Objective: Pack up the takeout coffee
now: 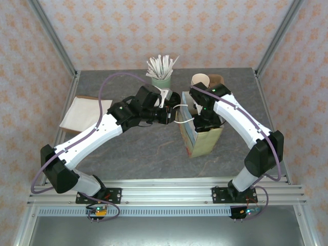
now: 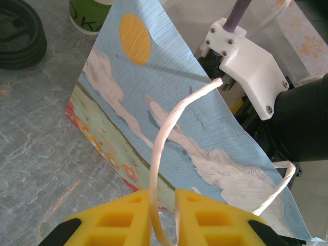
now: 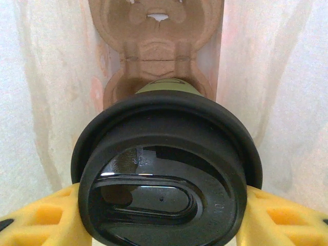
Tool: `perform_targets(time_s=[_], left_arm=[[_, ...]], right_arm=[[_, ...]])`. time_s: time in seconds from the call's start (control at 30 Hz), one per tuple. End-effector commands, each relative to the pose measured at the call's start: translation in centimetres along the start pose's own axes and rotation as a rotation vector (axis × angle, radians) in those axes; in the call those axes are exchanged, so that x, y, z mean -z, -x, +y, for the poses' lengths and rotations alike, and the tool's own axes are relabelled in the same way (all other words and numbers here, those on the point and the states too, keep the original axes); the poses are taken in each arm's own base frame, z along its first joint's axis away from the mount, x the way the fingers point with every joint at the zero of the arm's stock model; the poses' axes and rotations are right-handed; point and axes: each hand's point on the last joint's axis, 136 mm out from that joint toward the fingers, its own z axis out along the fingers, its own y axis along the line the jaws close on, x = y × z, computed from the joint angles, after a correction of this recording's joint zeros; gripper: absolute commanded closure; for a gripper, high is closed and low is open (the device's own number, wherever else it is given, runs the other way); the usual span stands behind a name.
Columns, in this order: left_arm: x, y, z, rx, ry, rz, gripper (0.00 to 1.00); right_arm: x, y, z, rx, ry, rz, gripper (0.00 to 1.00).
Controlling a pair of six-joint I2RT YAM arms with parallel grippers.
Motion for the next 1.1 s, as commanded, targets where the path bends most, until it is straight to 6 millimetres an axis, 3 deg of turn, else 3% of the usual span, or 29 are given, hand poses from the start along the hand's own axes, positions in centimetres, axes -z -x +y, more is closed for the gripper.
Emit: perform_targets(time_s=[0.0, 0.63, 1.07], left_arm=[[0.68, 0.01, -0.54, -0.022, -0.001, -0.012, 0.81], [0.61, -0.10, -0.46, -0.022, 0.000, -0.009, 0.81], [0.70, -0.10, -0.45, -0.022, 0.000, -0.011, 0.81]], right_arm=[[-0.35, -0.40, 0.04, -0.006, -0.012, 0.032, 0.53], [-0.07, -0.92, 0.09, 0.002, -0.016, 0.043, 0.53], [-0.91, -0.75, 0.14, 0.003, -0.024, 0.051, 0.53]])
